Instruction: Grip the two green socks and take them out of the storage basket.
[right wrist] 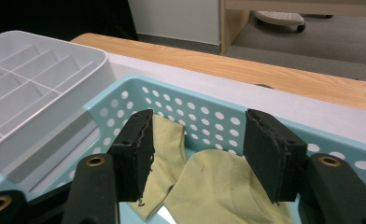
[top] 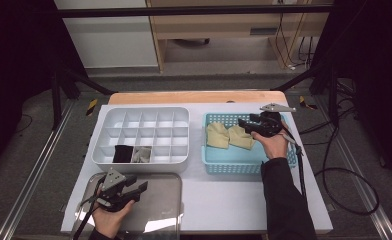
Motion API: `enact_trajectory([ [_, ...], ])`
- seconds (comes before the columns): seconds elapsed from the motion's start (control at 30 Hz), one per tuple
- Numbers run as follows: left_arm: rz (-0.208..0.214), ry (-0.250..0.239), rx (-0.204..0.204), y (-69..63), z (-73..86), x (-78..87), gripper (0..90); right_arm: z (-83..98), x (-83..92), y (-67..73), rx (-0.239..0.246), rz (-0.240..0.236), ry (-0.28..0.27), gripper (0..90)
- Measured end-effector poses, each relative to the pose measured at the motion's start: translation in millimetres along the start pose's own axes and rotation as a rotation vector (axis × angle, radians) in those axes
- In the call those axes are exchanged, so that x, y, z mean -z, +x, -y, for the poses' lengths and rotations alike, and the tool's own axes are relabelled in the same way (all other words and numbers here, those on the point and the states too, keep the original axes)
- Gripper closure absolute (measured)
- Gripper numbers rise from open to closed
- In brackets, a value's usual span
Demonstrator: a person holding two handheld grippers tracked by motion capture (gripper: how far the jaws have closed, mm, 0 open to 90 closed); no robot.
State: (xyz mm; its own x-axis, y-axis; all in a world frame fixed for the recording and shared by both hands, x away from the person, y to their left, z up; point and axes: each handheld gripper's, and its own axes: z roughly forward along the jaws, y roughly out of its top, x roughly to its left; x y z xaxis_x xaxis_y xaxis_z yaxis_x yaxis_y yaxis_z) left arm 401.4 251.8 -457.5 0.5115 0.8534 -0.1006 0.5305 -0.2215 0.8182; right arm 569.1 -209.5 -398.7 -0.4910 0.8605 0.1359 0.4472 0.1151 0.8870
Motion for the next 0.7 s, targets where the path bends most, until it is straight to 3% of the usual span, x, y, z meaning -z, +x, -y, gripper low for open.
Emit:
enact_trajectory([
  [0.27,0.0,0.004,-0.002,-0.2,0.5,-1.4,48.5,3.6,-10.6,-3.0,0.007,0.03,0.014,41.9],
  [0.7,0.002,0.007,-0.003,-0.1,1.0,-2.1,48.5,16.3,-32.9,-7.3,0.013,0.063,0.094,39.6],
])
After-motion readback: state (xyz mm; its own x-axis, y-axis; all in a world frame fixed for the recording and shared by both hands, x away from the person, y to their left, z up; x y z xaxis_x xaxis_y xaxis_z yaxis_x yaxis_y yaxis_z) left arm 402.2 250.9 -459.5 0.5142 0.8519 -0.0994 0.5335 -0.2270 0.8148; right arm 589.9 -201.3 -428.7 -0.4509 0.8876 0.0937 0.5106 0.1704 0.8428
